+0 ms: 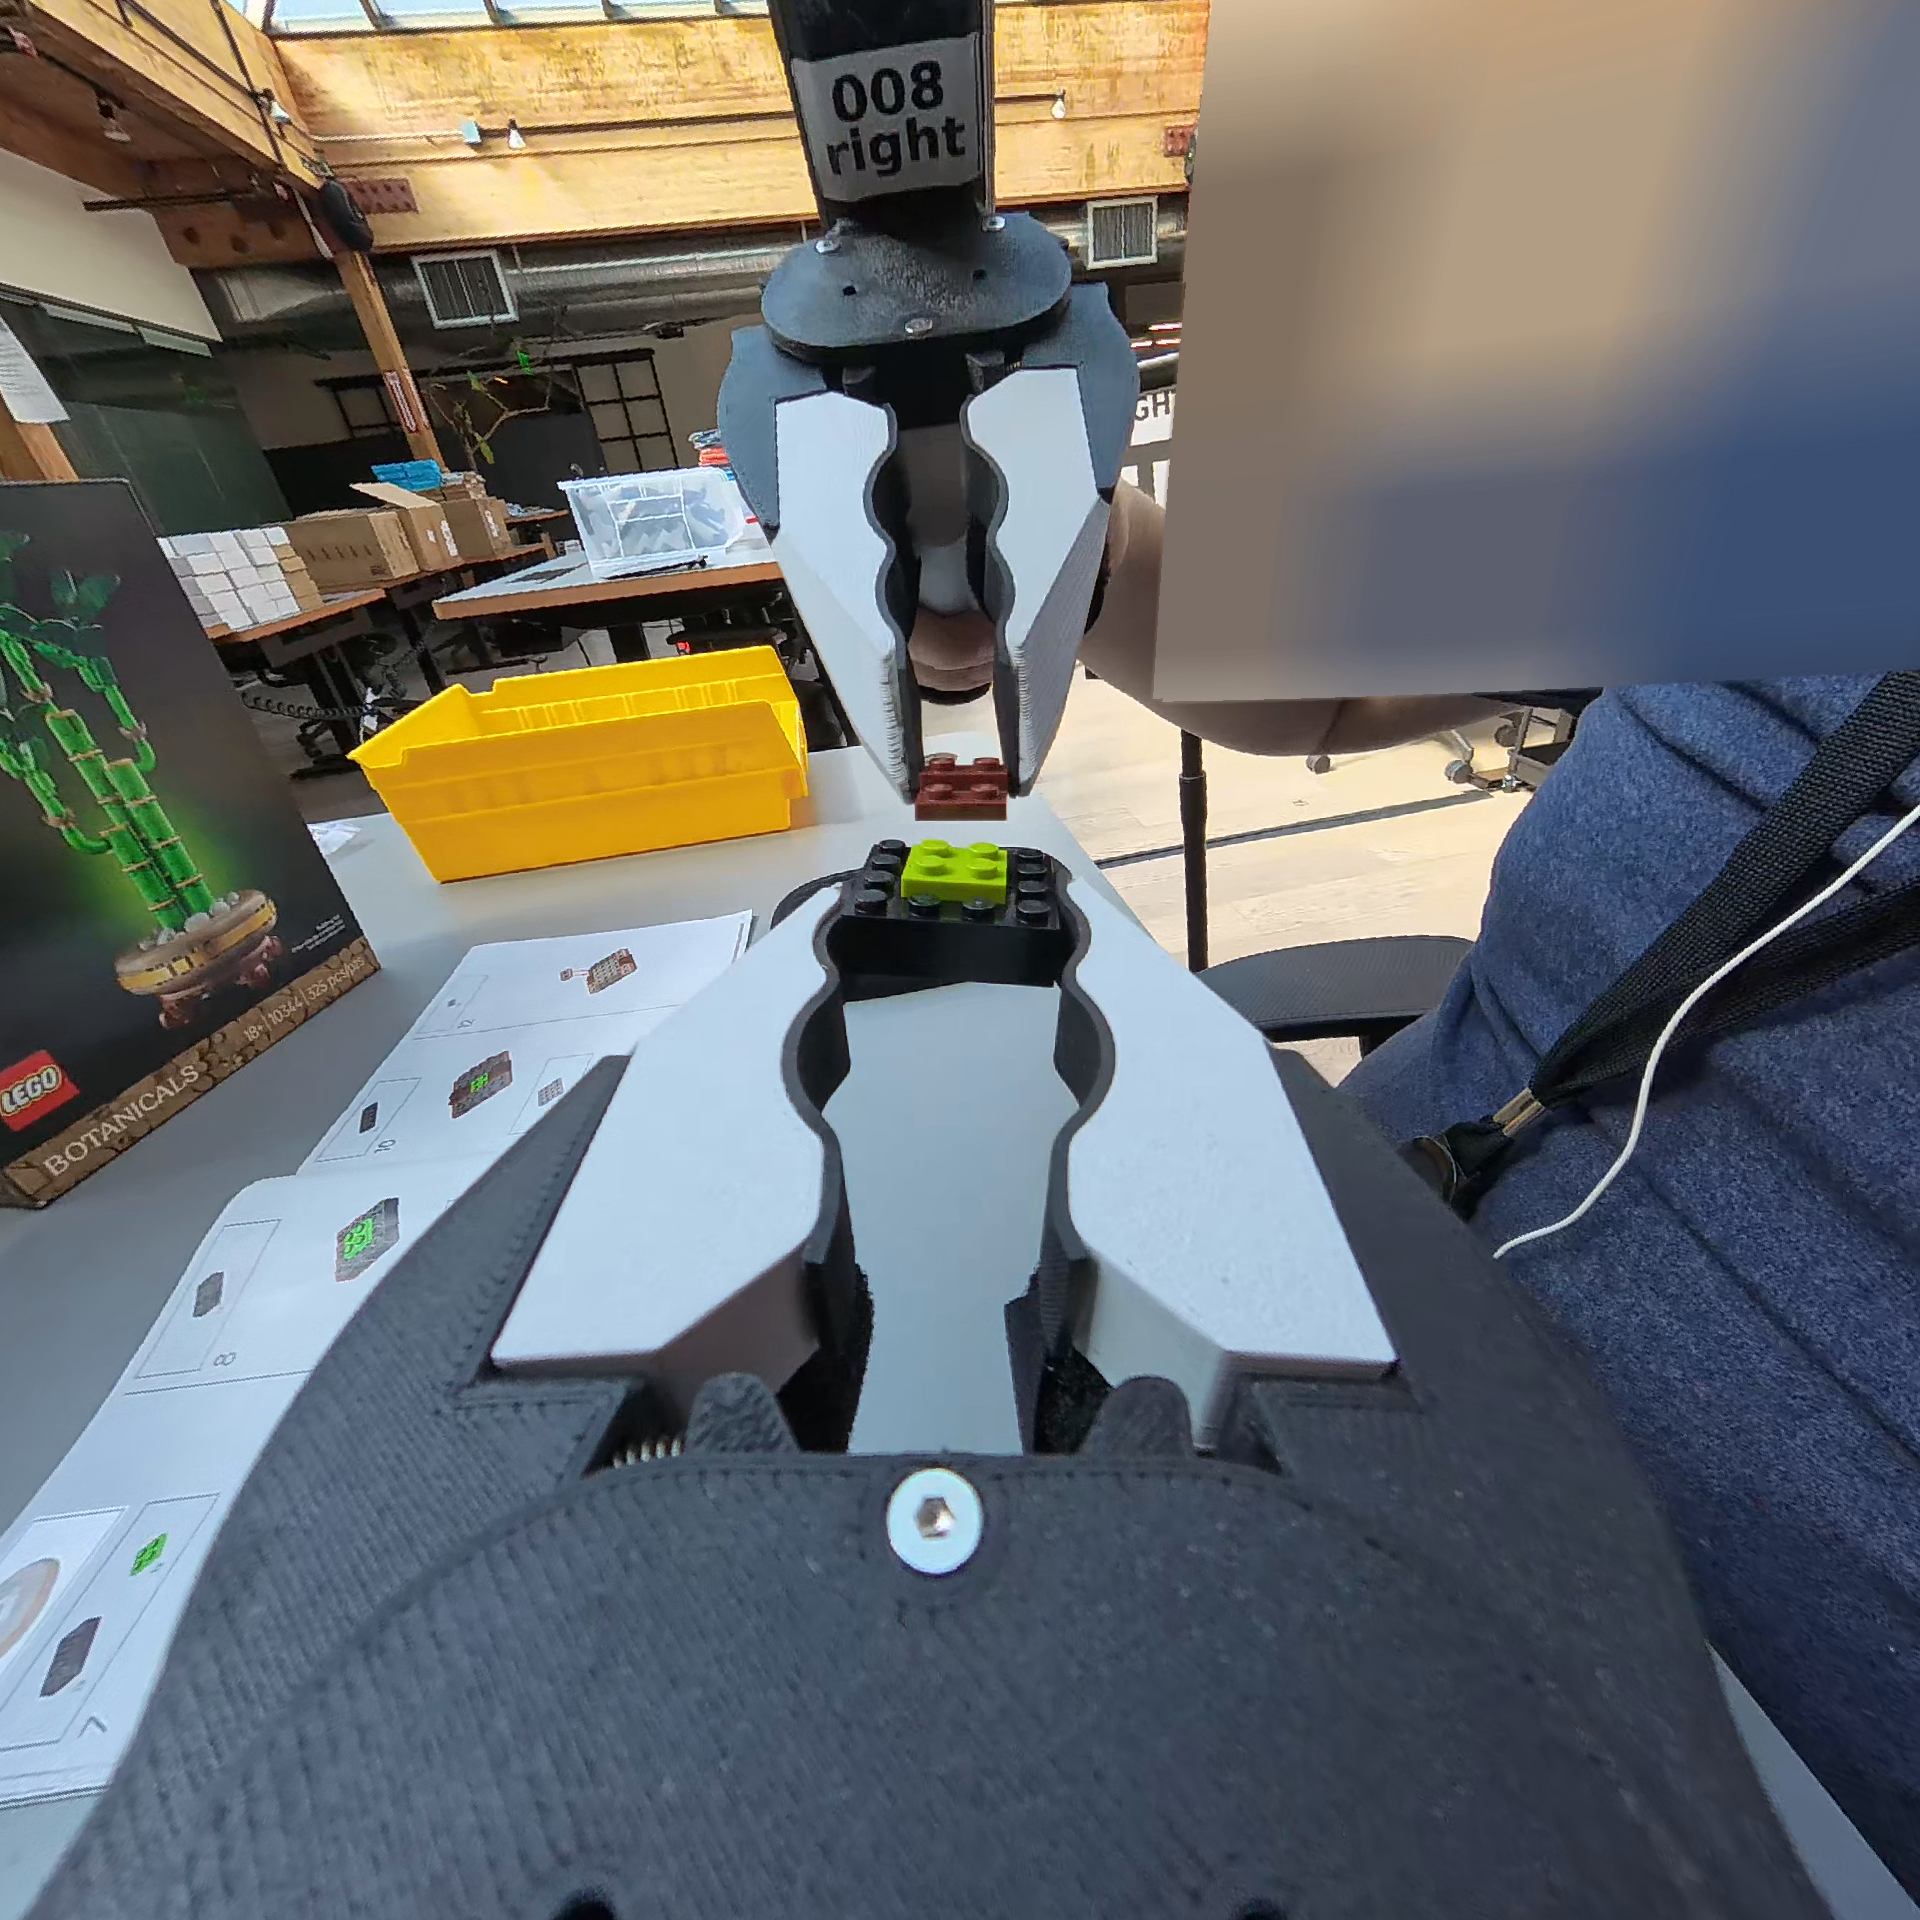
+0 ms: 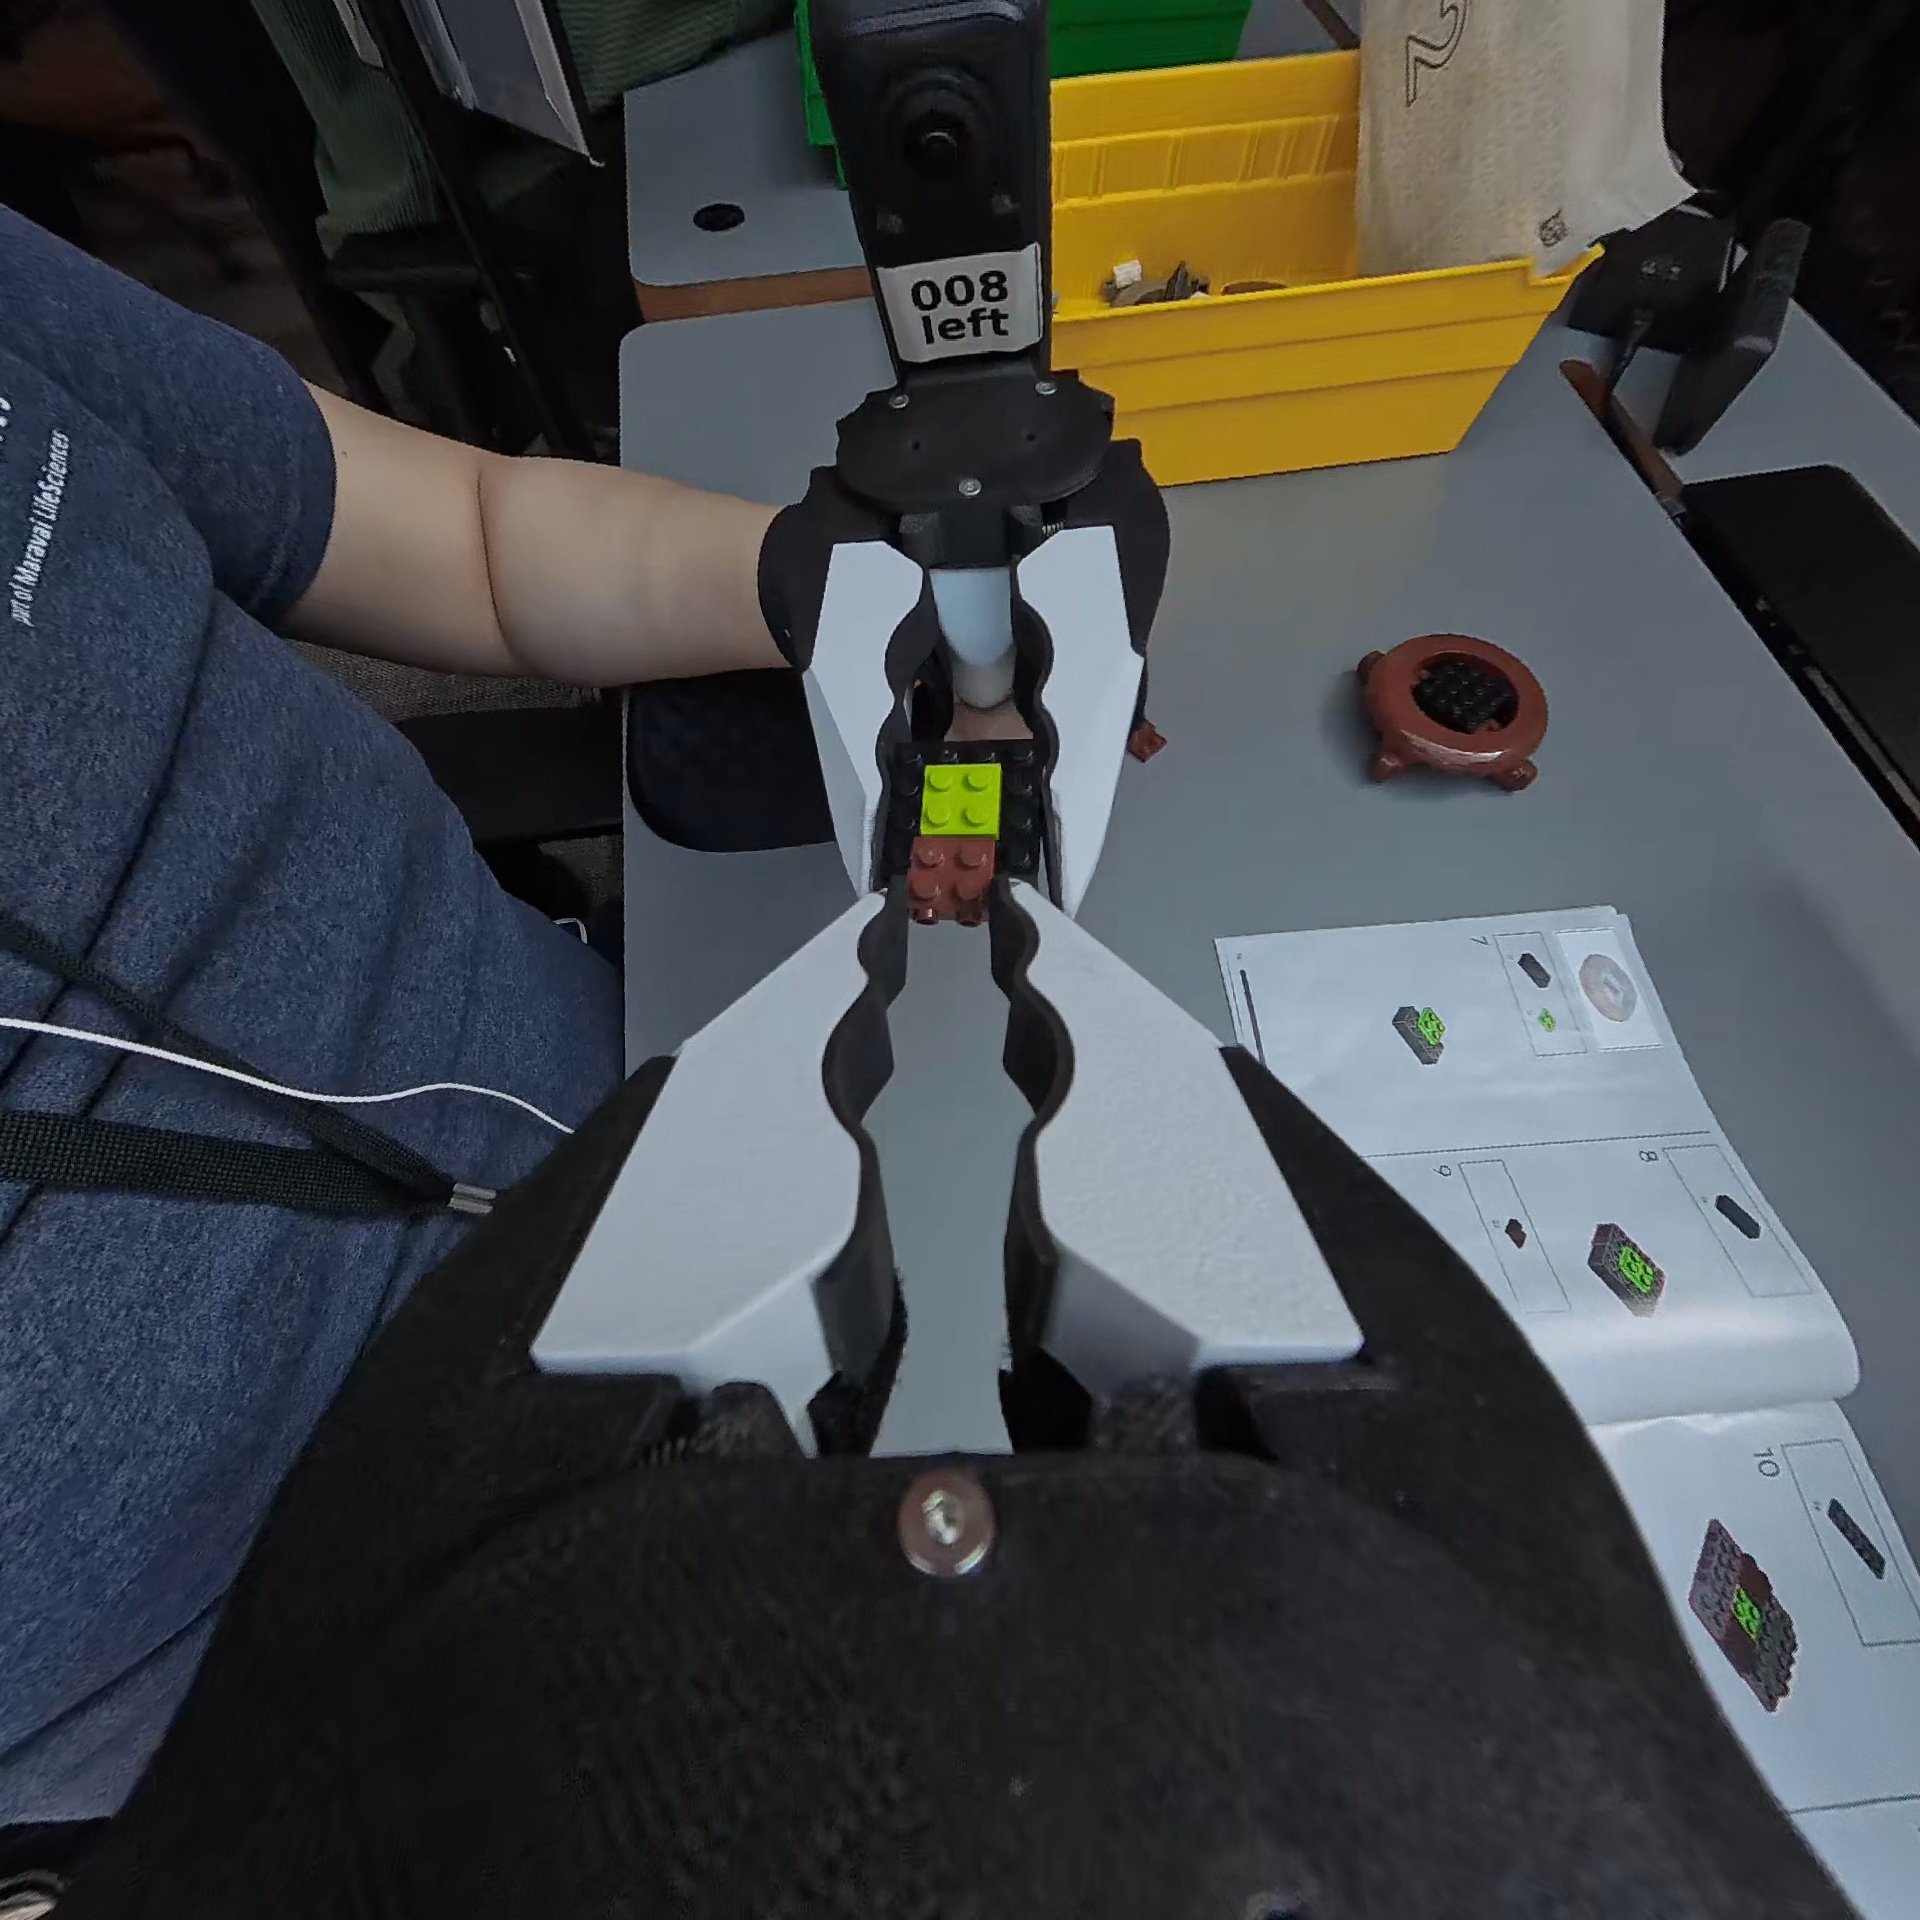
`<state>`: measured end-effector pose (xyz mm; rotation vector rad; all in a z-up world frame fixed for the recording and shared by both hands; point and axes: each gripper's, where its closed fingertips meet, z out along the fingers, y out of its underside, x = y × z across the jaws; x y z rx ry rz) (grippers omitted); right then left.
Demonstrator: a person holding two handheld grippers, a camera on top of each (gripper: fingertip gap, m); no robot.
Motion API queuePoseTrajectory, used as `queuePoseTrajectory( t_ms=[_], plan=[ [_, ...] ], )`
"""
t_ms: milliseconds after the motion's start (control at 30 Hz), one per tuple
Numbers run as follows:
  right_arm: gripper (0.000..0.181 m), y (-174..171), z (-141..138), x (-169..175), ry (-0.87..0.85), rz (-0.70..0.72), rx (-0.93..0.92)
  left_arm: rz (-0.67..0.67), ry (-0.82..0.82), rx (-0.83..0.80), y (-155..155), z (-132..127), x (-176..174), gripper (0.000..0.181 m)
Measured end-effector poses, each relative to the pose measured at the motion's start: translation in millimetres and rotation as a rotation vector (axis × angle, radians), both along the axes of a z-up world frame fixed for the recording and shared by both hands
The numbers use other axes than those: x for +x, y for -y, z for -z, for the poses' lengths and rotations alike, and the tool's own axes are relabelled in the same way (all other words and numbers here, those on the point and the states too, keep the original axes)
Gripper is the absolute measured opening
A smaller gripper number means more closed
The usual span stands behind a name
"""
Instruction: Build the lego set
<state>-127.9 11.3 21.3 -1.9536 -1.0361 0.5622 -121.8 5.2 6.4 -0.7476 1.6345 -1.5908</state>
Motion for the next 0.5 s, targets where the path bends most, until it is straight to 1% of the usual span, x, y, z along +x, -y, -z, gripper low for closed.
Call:
queuePoseTrajectory(
  t_ms=[300, 500],
  plan=[
    [0.015, -2, 9, -1, 0.132, 0.001, -0.074, -0.010, -0.020, 0.021, 1, 4, 2, 0.034],
    [0.015, -2, 1, -2, 0.110, 0.015, -0.121, -0.006, -0.003, -0.034, 1, -6, 1, 0.034]
  ],
)
